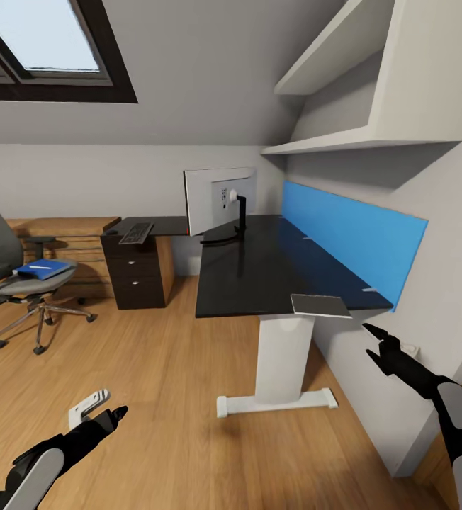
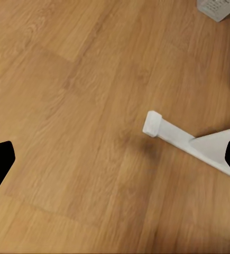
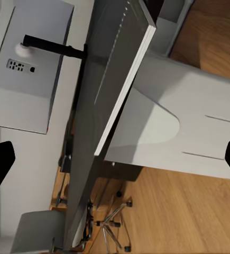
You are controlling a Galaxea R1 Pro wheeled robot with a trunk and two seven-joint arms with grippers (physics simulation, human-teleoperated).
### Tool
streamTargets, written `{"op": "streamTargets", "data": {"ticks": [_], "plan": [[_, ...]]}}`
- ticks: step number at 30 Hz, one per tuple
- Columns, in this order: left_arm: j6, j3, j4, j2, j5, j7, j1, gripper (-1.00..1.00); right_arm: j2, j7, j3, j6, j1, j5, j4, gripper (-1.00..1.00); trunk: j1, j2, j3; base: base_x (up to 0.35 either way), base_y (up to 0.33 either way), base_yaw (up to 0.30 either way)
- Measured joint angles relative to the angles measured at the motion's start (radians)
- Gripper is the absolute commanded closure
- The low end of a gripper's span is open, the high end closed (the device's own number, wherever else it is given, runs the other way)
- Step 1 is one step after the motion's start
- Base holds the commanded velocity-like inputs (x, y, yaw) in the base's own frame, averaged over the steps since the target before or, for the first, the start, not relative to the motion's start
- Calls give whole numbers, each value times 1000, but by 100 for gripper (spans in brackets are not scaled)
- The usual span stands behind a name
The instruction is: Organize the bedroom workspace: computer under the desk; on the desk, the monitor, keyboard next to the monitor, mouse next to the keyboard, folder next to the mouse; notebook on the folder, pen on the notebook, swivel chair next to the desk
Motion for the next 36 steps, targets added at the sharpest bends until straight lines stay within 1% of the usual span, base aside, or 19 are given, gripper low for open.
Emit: {"op": "streamTargets", "data": {"ticks": [3,6,8,13,19,27,31,36], "plan": [[0,0,1,0,0,0,0,-100,0,-2,0,-1,0,2,3,-100,0,0,0,85,0,0],[1,1,4,1,1,0,0,-100,-1,-20,1,-6,0,3,6,-100,0,0,0,198,0,0],[1,1,16,1,0,-1,0,-100,0,-55,1,-8,0,3,7,-100,0,0,0,158,0,0],[0,0,31,1,-2,-1,0,-100,0,-99,1,-11,0,3,19,-100,0,0,0,143,-53,0],[0,0,35,2,-1,-2,0,-100,-3,-107,1,-19,-1,3,70,-100,0,0,0,85,-51,0],[0,0,35,0,-1,-1,0,-100,-4,-108,3,-64,-1,5,96,-100,0,0,0,48,-7,0],[0,-1,35,0,-1,-1,0,-100,-3,-108,3,-67,-2,5,98,-100,0,0,0,186,0,0],[0,-1,35,0,-1,-1,0,-100,-2,-108,4,-68,-2,5,99,-100,0,0,0,70,0,0]]}}
